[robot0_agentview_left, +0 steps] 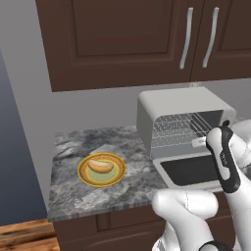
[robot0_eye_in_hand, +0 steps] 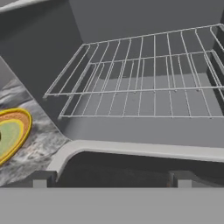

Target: Open the toaster oven door. Place the hotdog bun on the bottom rack in the toaster oven and place the chicken drumstick on the top rack.

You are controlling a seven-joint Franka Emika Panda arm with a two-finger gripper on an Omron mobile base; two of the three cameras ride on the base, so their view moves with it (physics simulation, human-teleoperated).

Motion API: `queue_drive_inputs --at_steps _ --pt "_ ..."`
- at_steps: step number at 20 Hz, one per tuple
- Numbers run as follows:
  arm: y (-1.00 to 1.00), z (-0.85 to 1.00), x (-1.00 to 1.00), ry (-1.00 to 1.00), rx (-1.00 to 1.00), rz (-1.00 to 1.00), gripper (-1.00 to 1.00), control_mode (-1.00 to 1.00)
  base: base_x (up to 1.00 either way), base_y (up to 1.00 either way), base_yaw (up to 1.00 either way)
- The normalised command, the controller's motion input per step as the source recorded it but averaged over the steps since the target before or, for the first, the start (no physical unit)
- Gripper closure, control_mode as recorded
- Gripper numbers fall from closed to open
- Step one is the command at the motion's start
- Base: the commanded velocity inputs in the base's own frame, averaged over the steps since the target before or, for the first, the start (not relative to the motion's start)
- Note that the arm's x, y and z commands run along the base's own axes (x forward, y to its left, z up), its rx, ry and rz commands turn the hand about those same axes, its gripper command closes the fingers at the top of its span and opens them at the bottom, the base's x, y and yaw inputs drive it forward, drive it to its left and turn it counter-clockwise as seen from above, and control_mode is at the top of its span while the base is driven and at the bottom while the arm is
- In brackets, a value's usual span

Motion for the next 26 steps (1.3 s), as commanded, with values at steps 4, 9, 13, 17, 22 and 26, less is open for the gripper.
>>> queue_drive_inputs --at_steps 4,9,13,17,22,26 --pt "0.0 -0.14 0.32 0.0 0.0 0.0 -1.0 -1.0 0.0 0.0 0.0" --pt "0.0 -0.07 0.36 0.0 0.0 -0.01 -1.0 -1.0 0.0 0.0 0.0" --pt "-0.05 -0.05 0.28 0.03 0.0 0.0 -1.0 -1.0 0.0 0.0 0.0" --pt "-0.16 -0.04 0.13 0.01 0.0 0.0 -1.0 -1.0 0.0 0.0 0.0" --pt "-0.25 -0.09 -0.03 -0.13 0.0 0.09 -1.0 -1.0 0.0 0.0 0.0" --pt "-0.16 -0.13 -0.06 -0.16 0.01 0.14 -1.0 -1.0 0.0 0.0 0.0"
